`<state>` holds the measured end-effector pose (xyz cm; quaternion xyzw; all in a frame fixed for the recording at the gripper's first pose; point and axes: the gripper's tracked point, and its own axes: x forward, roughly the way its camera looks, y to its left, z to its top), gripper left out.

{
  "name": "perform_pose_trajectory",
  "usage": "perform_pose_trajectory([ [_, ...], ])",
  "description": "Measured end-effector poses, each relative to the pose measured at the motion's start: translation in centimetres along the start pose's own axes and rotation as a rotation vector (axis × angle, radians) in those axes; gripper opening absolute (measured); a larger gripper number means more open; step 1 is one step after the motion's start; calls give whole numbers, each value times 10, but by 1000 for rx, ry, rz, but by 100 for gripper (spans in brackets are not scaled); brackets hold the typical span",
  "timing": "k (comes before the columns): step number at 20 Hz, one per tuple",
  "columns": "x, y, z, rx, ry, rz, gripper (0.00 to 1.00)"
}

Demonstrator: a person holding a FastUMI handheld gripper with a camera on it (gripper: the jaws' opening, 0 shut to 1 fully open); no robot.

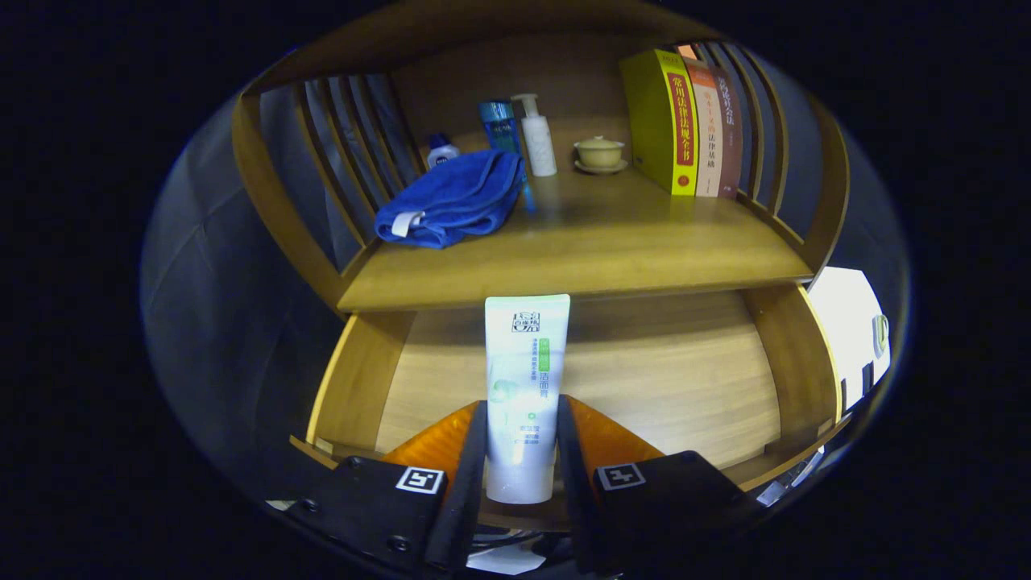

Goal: Pull open the drawer, take out the items inside it, and place them on the countertop above the cabinet.

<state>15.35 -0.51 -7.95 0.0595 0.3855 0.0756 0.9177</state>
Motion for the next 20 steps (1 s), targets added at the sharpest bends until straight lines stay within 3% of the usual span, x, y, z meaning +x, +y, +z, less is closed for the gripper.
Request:
perform_pose_trajectory([
  [9, -16, -6, 90, 8, -177, -2, 55],
  [13, 5, -18, 122, 2, -196, -23, 55],
  [20, 68, -40, 140, 24, -117, -57, 55],
])
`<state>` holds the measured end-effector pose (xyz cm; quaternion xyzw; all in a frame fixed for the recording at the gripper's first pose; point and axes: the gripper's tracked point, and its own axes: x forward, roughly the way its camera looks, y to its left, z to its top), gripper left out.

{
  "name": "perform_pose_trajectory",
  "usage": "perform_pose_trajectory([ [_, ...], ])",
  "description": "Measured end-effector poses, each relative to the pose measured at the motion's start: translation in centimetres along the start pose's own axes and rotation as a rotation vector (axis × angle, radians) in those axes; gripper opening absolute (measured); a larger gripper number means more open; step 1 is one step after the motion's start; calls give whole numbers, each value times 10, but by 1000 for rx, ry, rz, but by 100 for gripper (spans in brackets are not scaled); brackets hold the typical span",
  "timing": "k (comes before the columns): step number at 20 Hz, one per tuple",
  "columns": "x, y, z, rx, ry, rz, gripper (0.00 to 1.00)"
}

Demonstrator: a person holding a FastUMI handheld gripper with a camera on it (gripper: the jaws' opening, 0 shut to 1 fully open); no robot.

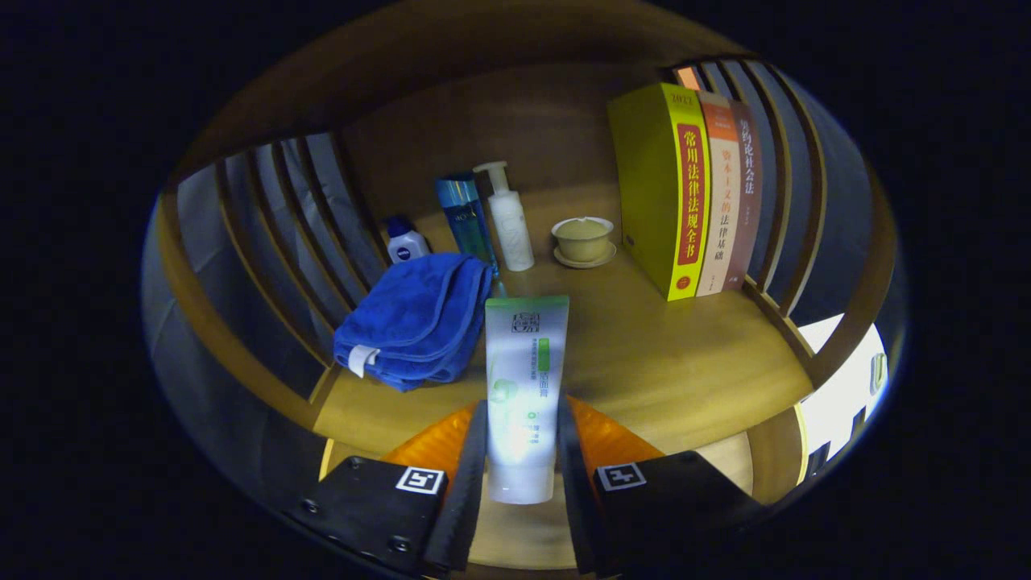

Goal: Pull open the drawer, take out the items inside it, and place them on the countertop above the cabinet.

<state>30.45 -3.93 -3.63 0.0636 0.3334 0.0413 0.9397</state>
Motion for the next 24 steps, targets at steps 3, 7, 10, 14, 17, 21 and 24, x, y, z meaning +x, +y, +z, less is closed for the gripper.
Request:
perform_pose_trajectory([
  [3, 20, -6, -3, -2, 33, -15, 55],
  [7, 33, -9, -5, -5, 45, -26, 55],
  [10, 38, -7, -12, 7, 74, -15, 55],
  [14, 40, -8, -10, 6, 63, -17, 57],
  [17, 38, -4, -8, 11, 53, 2, 61],
  [21, 34, -4, -7, 27, 41, 6, 68],
  [24, 19, -2, 0, 47, -2, 27, 73],
])
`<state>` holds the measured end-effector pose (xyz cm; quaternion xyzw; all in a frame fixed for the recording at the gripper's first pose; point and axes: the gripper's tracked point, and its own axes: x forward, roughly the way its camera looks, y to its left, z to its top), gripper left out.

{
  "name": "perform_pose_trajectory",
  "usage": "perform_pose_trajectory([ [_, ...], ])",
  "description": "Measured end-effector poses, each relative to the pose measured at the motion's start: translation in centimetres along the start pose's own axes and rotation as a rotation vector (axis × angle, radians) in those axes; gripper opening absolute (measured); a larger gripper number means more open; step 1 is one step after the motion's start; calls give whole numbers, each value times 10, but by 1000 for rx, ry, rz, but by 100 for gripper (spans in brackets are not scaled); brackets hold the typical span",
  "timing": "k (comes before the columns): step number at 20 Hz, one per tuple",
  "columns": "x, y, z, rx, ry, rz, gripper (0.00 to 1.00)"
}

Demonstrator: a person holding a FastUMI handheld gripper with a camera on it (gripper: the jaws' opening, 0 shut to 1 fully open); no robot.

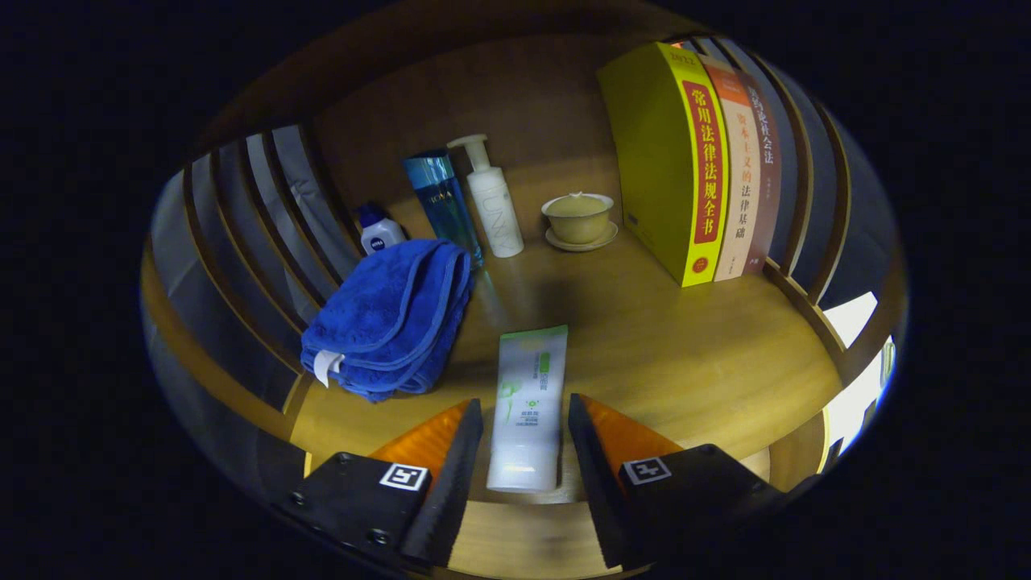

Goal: Pull open the drawer, take out the items inside it, and place them on the countertop above the cabinet.

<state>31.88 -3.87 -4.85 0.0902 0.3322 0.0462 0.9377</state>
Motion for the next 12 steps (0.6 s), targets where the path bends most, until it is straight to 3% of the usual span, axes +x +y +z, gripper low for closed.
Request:
perform_pose_trajectory([
  [6, -50, 6, 0, 19, -105, 43, 82],
  [10, -87, 12, -10, 18, -155, 75, 97],
  [12, -102, 11, -16, -1, -172, 78, 97],
])
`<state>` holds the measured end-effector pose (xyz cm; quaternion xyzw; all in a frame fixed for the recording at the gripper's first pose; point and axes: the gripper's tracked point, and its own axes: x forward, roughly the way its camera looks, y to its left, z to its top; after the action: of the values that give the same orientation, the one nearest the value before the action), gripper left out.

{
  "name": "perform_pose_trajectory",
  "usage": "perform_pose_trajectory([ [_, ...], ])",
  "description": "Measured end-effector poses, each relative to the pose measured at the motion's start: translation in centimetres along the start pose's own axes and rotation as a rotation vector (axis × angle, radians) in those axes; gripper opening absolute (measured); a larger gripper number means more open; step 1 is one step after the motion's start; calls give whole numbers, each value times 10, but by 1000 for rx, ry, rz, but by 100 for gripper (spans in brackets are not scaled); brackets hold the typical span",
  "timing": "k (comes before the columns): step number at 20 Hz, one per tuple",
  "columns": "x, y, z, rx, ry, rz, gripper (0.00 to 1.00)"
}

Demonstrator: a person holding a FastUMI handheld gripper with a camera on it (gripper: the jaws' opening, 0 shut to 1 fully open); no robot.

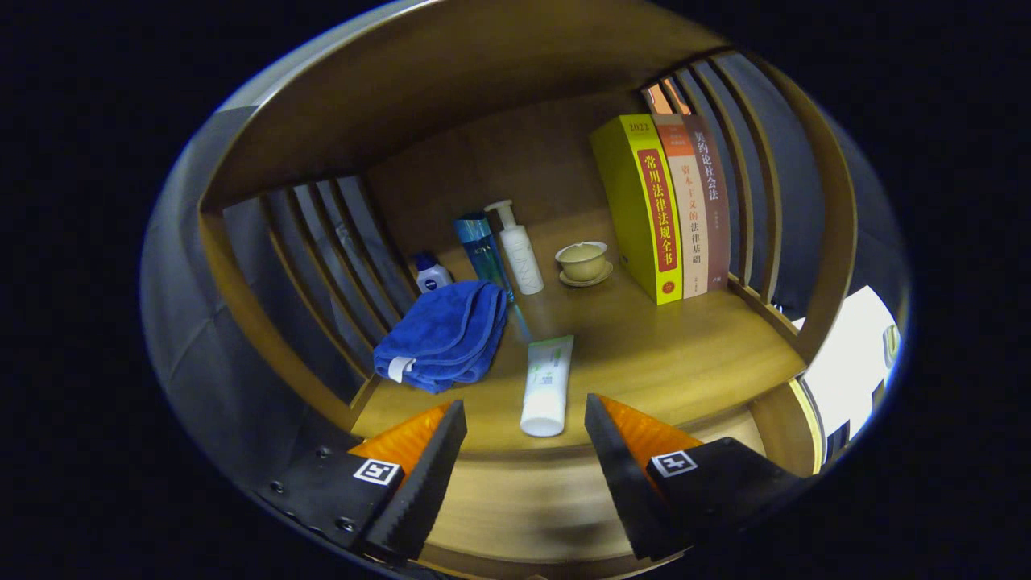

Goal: Pull open the drawer, take out the items inside it, and place them on the countertop above the cabinet.

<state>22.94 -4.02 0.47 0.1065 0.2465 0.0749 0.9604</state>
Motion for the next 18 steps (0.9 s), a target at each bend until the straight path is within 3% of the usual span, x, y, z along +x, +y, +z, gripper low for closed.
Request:
perform_pose_trajectory([
  [9, -63, 6, -30, -36, -96, -1, 98],
  [18, -105, 0, -111, -22, -92, -31, 98],
])
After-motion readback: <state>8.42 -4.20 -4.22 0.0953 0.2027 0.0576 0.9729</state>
